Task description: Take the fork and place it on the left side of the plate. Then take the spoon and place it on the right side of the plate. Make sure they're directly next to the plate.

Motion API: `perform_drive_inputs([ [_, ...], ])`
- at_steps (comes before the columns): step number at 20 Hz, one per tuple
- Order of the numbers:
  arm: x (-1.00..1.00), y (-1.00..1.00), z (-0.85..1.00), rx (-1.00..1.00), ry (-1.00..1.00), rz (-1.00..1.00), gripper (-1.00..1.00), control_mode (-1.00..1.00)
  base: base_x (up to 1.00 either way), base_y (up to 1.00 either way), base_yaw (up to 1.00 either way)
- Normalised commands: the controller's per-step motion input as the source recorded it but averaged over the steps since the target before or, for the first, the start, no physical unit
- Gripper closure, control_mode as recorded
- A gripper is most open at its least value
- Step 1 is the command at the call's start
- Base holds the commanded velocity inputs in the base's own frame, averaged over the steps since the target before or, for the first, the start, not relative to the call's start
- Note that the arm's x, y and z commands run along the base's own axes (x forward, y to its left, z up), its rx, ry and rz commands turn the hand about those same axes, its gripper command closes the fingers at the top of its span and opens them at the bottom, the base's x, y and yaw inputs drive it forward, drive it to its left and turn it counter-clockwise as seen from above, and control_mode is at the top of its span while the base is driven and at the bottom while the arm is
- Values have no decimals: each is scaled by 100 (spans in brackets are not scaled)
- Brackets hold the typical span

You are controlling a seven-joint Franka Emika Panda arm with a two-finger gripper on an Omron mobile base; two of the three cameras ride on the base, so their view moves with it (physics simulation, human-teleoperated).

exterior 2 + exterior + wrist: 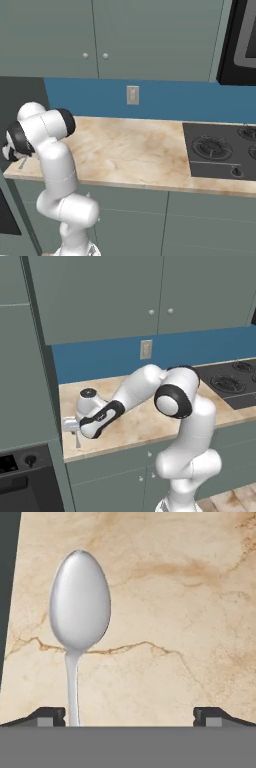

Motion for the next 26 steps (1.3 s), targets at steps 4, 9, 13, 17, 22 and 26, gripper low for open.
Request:
perform_drive_inputs([
  [4,32,26,-4,0,0,0,-100,-100,0,0,0],
  [9,25,34,-6,0,0,0,-100,-100,0,0,0],
  [13,9,21,-26,-4,6,0,-100,-100,0,0,0],
  [17,0,12,-41,-2,9,0,-100,-100,0,0,0],
  [22,0,30,-28,-1,13,0,-100,-100,0,0,0],
  [26,-16,34,-40,-6,9,0,-100,-100,0,0,0],
])
